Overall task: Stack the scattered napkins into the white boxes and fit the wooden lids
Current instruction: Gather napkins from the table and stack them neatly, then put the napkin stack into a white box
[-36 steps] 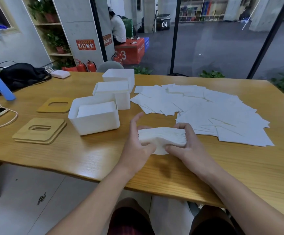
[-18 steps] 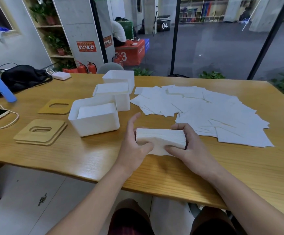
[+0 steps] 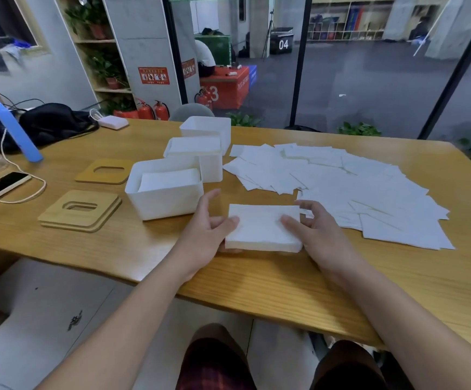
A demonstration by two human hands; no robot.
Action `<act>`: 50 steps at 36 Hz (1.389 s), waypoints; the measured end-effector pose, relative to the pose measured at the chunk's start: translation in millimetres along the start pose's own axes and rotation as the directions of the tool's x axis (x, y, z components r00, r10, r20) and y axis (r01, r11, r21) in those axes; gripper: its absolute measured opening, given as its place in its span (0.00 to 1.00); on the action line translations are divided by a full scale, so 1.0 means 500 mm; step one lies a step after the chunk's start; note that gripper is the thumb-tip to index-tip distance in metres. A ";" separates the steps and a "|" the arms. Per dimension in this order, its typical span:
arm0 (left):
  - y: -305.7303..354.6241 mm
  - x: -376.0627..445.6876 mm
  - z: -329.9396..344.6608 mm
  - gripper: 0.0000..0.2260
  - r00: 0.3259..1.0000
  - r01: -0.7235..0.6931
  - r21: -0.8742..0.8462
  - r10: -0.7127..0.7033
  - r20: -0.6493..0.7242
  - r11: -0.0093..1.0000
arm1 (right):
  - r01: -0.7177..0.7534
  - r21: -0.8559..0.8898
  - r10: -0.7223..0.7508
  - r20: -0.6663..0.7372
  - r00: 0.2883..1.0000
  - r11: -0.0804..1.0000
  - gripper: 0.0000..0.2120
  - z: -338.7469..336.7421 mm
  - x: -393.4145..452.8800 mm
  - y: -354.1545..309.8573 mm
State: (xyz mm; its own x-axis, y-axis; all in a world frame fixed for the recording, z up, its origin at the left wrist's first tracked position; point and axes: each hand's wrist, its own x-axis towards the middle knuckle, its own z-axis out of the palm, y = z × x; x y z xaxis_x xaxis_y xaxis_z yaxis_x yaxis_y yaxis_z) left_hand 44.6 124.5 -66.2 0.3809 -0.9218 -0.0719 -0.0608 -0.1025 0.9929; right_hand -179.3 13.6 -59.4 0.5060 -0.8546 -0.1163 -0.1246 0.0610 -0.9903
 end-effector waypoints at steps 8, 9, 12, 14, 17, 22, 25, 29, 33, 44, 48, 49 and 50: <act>0.011 -0.023 -0.046 0.13 0.991 -0.062 -0.052 0.055 -0.120 0.997 | 0.125 -0.166 -0.119 0.045 0.992 0.978 0.16 0.019 -0.009 -0.022; 0.014 -0.025 -0.052 0.11 0.991 -0.075 -0.052 0.069 -0.116 0.996 | 0.161 -0.194 -0.154 0.049 0.987 0.968 0.14 0.026 -0.009 -0.028; 0.020 -0.030 -0.075 0.06 0.987 -0.123 -0.016 0.121 -0.108 0.992 | 0.265 -0.284 -0.250 0.090 0.964 0.921 0.05 0.045 -0.005 -0.047; 0.026 -0.034 -0.097 0.04 0.982 -0.155 0.019 0.156 -0.111 0.988 | 0.311 -0.321 -0.288 0.120 0.950 0.895 0.03 0.058 -0.002 -0.062; 0.037 -0.035 -0.135 0.03 0.976 -0.181 0.069 0.187 -0.114 0.981 | 0.358 -0.326 -0.330 0.139 0.934 0.875 0.04 0.082 0.006 -0.089; 0.069 -0.040 -0.202 0.07 0.968 -0.224 0.144 0.237 -0.081 0.964 | 0.374 -0.314 -0.337 0.165 0.927 0.873 0.05 0.129 0.034 -0.129; 0.089 -0.040 -0.243 0.09 0.950 -0.277 0.232 0.301 -0.078 0.933 | 0.380 -0.301 -0.345 0.165 0.924 0.875 0.05 0.164 0.057 -0.152; 0.116 -0.016 -0.299 0.12 0.937 -0.288 0.392 0.342 -0.073 0.873 | 0.421 -0.331 -0.385 0.171 0.907 0.845 0.04 0.222 0.095 -0.187; 0.137 0.030 -0.351 0.12 0.914 -0.260 0.546 0.385 -0.127 0.796 | 0.479 -0.424 -0.456 0.162 0.875 0.769 0.04 0.277 0.148 -0.211; 0.113 0.119 -0.394 0.09 0.946 -0.046 0.803 0.283 -0.156 0.595 | 0.432 -0.676 -0.378 0.239 0.895 0.597 0.06 0.353 0.262 -0.213; 0.098 0.121 -0.385 0.09 0.954 -0.012 0.852 0.263 -0.148 0.524 | 0.450 -0.707 -0.401 0.251 0.881 0.545 0.05 0.355 0.275 -0.198; 0.094 0.122 -0.385 0.09 0.954 -0.003 0.862 0.259 -0.149 0.506 | 0.460 -0.721 -0.405 0.267 0.874 0.518 0.05 0.356 0.277 -0.194; 0.090 0.124 -0.385 0.09 0.954 0.000 0.873 0.262 -0.146 0.487 | 0.471 -0.739 -0.406 0.288 0.867 0.482 0.05 0.358 0.278 -0.191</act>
State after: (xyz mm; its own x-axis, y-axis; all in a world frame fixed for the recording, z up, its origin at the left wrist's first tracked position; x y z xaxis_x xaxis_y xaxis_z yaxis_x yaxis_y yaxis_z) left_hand 243.3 134.7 -7.6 0.4819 -0.8519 0.2050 -0.8355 -0.3762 0.4006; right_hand 55.6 -18.8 5.4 0.7350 -0.6178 0.2795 -0.4528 -0.7540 -0.4759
